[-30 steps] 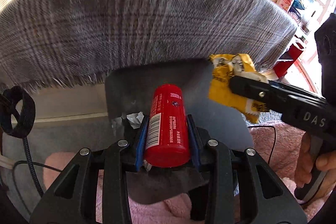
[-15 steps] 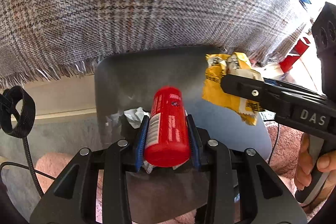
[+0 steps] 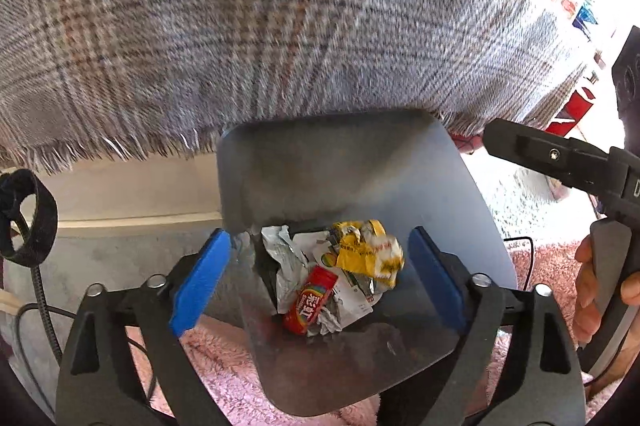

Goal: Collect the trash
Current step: 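Carry both items over the black bin and open both tools, then bring both open tools back over the table, then grasp the clear plastic bag with the left tool while the right tool grasps the blue dart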

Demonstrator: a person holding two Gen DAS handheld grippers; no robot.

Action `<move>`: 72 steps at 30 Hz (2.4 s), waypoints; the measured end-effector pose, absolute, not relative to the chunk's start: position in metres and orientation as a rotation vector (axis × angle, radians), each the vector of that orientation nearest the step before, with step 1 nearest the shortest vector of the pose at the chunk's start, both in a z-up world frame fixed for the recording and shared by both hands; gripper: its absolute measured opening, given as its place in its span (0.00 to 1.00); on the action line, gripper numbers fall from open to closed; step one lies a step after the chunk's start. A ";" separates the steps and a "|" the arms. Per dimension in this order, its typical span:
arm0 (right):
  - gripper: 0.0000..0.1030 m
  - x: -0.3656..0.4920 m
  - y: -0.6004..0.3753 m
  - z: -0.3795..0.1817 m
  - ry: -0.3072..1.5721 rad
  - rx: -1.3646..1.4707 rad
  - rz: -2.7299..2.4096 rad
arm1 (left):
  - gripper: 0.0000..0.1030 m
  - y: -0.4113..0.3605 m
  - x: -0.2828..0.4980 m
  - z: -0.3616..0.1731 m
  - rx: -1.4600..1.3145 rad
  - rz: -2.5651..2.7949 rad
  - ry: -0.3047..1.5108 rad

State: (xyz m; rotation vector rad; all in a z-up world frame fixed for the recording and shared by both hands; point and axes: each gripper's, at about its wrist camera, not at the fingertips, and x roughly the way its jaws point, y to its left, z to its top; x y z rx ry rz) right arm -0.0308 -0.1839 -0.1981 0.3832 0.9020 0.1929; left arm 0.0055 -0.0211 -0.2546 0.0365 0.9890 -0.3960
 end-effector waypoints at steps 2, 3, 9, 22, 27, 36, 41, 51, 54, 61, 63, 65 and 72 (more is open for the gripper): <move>0.94 -0.032 -0.190 -0.186 0.879 0.372 0.189 | 0.91 -0.017 0.007 -0.242 0.040 -0.393 0.970; 0.94 -0.032 -0.190 -0.180 0.867 0.365 0.188 | 0.92 -0.015 0.008 -0.236 0.042 -0.388 0.957; 0.97 -0.031 -0.198 -0.130 0.750 0.327 0.174 | 0.92 -0.021 0.015 -0.203 0.016 -0.387 0.918; 0.97 0.017 -0.195 -0.028 0.544 0.274 0.201 | 0.92 0.004 0.044 -0.104 0.003 -0.320 0.732; 0.97 0.040 -0.197 0.005 0.506 0.220 0.191 | 0.92 0.016 0.073 -0.063 0.021 -0.272 0.664; 0.97 0.119 -0.195 0.022 0.583 0.147 0.141 | 0.92 0.012 0.144 -0.027 0.083 -0.233 0.621; 0.97 0.175 -0.196 0.005 0.670 0.167 0.109 | 0.92 0.002 0.191 -0.023 0.080 -0.253 0.659; 0.42 0.253 -0.192 -0.049 0.853 0.308 0.115 | 0.70 -0.025 0.287 -0.059 0.132 -0.257 0.796; 0.41 0.262 -0.185 -0.059 0.882 0.310 0.110 | 0.67 -0.027 0.298 -0.065 0.138 -0.267 0.813; 0.39 0.263 -0.179 -0.072 0.929 0.314 0.086 | 0.66 -0.032 0.315 -0.077 0.145 -0.290 0.839; 0.39 0.264 -0.177 -0.076 0.941 0.306 0.078 | 0.65 -0.034 0.319 -0.080 0.147 -0.297 0.847; 0.39 0.265 -0.174 -0.079 0.951 0.304 0.074 | 0.57 -0.035 0.322 -0.084 0.147 -0.305 0.856; 0.32 0.276 -0.168 -0.082 0.946 0.278 0.038 | 0.40 -0.035 0.330 -0.092 0.131 -0.324 0.872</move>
